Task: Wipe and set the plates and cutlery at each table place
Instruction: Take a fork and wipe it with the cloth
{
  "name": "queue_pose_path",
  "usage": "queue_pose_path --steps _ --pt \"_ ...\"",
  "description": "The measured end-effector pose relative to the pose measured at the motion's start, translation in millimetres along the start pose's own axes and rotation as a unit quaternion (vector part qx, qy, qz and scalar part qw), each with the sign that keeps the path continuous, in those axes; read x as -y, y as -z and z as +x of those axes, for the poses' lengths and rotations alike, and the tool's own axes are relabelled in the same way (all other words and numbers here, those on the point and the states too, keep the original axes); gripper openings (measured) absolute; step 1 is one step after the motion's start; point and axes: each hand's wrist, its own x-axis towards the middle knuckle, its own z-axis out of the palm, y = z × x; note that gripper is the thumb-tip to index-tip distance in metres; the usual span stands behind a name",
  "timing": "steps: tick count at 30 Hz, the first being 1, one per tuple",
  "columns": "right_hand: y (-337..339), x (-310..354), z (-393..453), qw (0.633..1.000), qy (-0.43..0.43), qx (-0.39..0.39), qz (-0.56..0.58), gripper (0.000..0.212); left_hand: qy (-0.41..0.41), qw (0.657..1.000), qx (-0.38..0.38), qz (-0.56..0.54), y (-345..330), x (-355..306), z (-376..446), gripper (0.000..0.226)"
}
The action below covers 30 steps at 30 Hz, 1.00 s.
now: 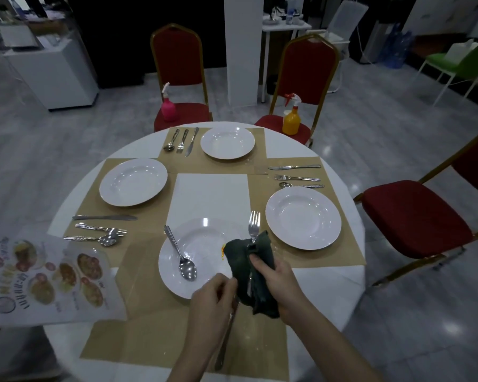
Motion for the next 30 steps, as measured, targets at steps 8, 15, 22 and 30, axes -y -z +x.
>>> queue_pose_path --steps 8,15,22,30 --pt "-6.3 -9.4 -3.5 0.992 0.052 0.064 -0.096 0.014 0.034 0.99 0.0 -0.138 6.7 -17.1 38.8 0.01" --pt "-1.8 -23.2 -6.6 0.983 0.067 0.073 -0.156 0.007 0.121 0.974 0.038 -0.186 -8.2 -9.6 38.9 0.024" --pt "6.4 -27.5 -13.7 0.985 0.035 0.103 -0.132 0.011 0.192 0.943 -0.019 -0.27 -16.3 -6.1 50.2 0.019" --pt "10.6 -29.1 -12.8 0.983 0.035 0.106 -0.143 0.01 0.142 0.968 0.017 -0.204 -18.8 -4.4 47.9 0.024"
